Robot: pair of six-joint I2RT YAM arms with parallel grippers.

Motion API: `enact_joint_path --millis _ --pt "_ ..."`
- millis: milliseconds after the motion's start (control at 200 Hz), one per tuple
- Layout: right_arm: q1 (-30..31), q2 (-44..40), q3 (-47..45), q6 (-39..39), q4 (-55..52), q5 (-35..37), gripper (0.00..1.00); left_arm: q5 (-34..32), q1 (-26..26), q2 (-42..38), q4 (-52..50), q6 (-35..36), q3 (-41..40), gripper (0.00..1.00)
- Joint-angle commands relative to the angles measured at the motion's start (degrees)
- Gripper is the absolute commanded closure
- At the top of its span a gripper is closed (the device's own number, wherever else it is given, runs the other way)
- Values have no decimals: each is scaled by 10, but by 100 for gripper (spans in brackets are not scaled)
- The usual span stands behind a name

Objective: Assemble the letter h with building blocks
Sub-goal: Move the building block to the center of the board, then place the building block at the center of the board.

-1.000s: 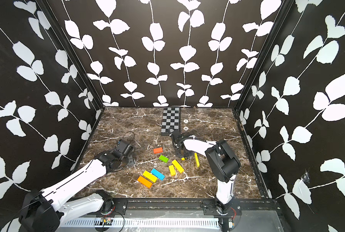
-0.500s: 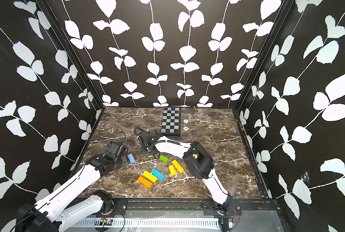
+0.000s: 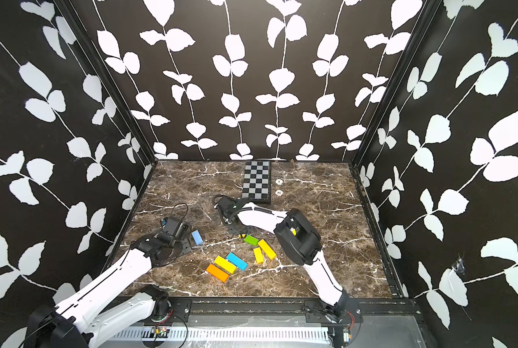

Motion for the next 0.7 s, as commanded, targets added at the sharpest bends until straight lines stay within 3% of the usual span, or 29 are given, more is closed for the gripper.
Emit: enact_joint_path --millis 0,145,510,695 --pt "-7 -29 -11 16 -25 25 95 5 4 3 7 1 -10 60" --pt "8 -13 50 -8 -38 18 95 -3 4 1 9 -6 -16 59" --pt "27 130 262 -8 -123 17 95 39 4 18 49 -20 -62 61" --pt "27 184 331 -11 -153 6 86 44 5 27 55 -16 -68 61"
